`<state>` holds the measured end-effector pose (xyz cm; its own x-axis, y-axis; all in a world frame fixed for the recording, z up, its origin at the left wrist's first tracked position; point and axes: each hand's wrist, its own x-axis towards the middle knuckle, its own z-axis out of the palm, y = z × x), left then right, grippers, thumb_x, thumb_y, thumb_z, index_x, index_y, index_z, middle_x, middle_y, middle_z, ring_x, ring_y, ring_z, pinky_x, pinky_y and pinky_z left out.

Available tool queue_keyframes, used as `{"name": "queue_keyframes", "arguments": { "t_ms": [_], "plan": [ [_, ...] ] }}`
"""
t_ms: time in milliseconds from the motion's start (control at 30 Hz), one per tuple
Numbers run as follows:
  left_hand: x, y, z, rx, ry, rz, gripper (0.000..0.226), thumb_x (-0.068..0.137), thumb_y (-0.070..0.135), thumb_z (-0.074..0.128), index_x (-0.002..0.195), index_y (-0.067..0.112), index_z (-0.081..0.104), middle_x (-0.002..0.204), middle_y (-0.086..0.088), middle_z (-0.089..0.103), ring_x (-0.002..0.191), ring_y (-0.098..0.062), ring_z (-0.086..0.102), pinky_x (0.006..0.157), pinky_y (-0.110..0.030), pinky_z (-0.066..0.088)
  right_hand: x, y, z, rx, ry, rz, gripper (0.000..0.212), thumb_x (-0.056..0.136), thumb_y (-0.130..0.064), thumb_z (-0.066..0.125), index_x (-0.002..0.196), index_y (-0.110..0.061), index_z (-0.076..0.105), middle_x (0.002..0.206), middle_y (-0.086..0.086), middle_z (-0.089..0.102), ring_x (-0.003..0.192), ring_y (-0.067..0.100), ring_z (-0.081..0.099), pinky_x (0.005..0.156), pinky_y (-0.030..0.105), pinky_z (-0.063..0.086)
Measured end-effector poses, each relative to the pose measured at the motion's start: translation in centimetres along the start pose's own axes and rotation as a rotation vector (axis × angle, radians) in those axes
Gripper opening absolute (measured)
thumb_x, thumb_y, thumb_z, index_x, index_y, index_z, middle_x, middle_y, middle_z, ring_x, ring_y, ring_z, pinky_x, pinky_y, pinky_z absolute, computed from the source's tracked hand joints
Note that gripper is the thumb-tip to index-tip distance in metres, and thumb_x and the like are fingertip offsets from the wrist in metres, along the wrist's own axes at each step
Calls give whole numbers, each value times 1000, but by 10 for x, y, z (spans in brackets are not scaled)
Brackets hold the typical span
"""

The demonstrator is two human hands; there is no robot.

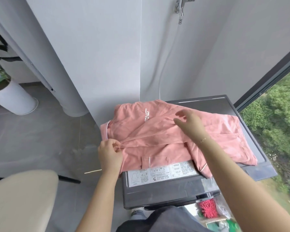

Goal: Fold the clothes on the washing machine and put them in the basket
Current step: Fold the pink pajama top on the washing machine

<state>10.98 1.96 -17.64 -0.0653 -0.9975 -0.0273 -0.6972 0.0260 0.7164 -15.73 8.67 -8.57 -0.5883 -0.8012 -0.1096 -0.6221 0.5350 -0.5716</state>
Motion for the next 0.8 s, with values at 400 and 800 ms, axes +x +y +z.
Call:
{"name": "queue_keyframes", "arguments": {
  "t_ms": [400,800],
  "plan": [
    [-10,35,58,121,-306,290,58,78,-7,54,130,19,58,144,-8,44,140,-28,32,116,-43,21,-112,76,60,1495,-249,1084,26,95,-25,54,105,-1,59,88,17,74,67,23,73,53,27,59],
    [-4,39,72,320,-451,156,57,100,26,41,150,41,19,163,-3,0,149,-21,-4,116,-51,-8,-75,102,31,1228,805,920,18,94,-28,55,86,-12,57,75,0,56,64,14,54,61,32,49]
  ]
}}
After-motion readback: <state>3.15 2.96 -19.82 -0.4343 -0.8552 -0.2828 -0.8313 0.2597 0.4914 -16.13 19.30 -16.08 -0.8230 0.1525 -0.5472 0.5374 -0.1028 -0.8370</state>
